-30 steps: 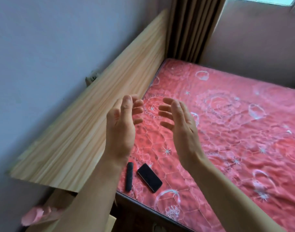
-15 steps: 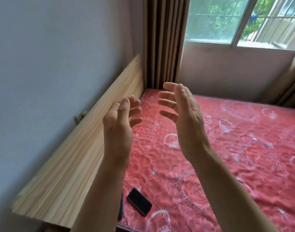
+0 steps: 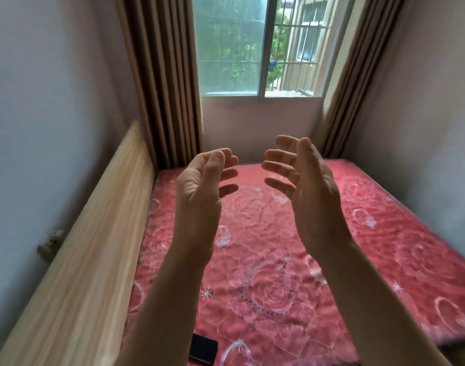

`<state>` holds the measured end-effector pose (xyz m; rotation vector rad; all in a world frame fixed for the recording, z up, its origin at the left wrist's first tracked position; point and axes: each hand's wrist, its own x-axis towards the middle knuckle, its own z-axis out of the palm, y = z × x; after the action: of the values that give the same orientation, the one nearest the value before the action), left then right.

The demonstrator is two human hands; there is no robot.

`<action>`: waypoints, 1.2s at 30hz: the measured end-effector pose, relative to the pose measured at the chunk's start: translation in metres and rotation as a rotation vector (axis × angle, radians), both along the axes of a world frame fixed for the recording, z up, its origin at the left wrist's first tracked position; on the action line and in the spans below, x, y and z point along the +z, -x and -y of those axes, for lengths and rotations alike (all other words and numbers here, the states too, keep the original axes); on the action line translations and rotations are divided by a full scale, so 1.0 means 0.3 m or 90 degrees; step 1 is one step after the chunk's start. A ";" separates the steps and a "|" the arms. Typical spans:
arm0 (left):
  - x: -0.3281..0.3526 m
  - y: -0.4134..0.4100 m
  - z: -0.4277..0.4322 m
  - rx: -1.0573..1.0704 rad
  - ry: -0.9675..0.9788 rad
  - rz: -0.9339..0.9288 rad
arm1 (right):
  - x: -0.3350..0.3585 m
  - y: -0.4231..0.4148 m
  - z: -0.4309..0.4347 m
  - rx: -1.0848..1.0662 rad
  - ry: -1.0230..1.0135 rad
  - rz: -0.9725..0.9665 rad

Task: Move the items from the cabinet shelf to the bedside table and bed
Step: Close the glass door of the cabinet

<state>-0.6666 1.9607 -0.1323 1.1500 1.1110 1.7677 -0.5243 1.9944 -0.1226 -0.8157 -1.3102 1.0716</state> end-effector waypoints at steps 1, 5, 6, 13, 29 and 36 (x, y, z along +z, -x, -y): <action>0.004 -0.019 0.001 -0.023 -0.001 0.001 | 0.003 -0.027 0.020 -0.026 0.001 -0.007; 0.010 -0.126 0.007 -0.102 -0.010 0.026 | 0.009 -0.161 0.108 -0.122 0.011 -0.024; 0.009 -0.159 0.013 -0.120 -0.009 0.035 | 0.010 -0.198 0.133 -0.143 0.011 -0.023; 0.048 -0.444 0.076 -0.263 -0.032 0.023 | 0.029 -0.477 0.303 -0.282 -0.007 -0.020; 0.182 -1.351 0.450 -0.502 -0.100 0.006 | 0.115 -1.307 0.888 -0.576 -0.070 0.035; 0.231 -1.698 0.617 -0.659 -0.113 0.038 | 0.163 -1.580 1.150 -0.726 -0.087 0.035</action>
<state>-0.1572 1.7757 -0.0629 1.4021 0.1931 1.0570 -0.0505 1.6493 -0.0737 -1.2487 -0.7172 0.0499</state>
